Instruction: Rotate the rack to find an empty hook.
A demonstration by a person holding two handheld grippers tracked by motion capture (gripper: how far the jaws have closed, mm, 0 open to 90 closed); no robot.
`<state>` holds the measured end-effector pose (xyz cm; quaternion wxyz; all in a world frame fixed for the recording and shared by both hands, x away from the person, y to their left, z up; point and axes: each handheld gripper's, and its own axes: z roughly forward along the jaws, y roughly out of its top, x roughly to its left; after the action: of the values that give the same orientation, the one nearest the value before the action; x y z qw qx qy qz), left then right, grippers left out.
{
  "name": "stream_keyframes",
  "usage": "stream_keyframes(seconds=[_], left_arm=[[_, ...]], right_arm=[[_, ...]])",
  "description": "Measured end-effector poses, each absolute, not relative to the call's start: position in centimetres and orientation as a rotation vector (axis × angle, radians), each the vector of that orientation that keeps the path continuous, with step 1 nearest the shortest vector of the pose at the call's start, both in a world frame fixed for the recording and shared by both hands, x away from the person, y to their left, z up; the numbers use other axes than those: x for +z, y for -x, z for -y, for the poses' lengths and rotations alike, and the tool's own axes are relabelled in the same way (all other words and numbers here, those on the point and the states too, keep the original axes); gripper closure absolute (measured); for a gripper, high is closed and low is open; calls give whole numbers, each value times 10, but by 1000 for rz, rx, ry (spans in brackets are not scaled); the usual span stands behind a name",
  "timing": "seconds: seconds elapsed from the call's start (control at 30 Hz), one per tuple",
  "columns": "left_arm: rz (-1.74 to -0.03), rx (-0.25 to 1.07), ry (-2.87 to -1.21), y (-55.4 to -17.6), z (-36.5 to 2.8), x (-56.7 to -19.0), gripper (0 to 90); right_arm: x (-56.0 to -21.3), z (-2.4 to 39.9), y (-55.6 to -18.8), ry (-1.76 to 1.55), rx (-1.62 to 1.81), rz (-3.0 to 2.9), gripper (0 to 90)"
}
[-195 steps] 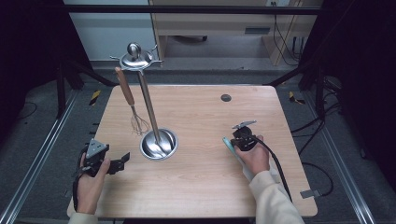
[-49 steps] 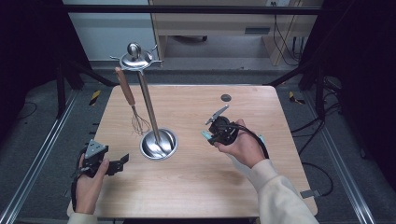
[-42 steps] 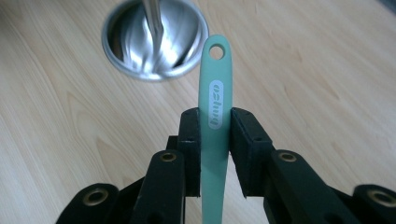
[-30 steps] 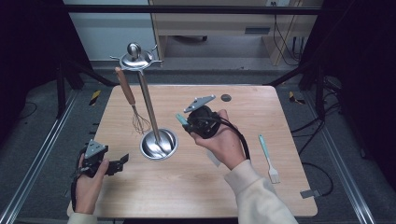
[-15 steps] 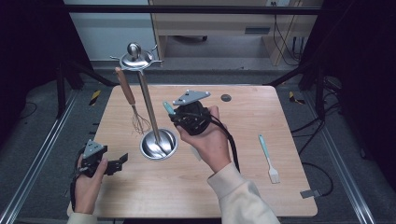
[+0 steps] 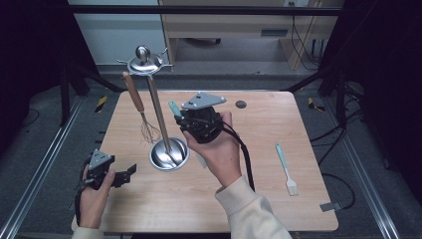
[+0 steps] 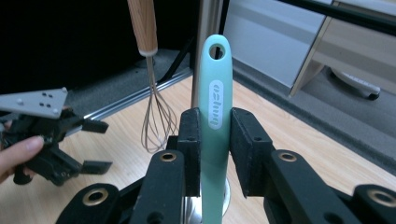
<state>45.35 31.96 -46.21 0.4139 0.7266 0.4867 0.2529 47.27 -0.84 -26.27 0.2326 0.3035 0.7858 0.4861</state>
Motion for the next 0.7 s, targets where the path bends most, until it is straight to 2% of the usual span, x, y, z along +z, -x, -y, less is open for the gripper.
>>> stream_keyframes(seconds=[0.7], left_arm=[[-1225, 638, -1814, -453, -322, -462, 73]], right_arm=[[-233, 3, -455, -829, 1455, -1997, 745]])
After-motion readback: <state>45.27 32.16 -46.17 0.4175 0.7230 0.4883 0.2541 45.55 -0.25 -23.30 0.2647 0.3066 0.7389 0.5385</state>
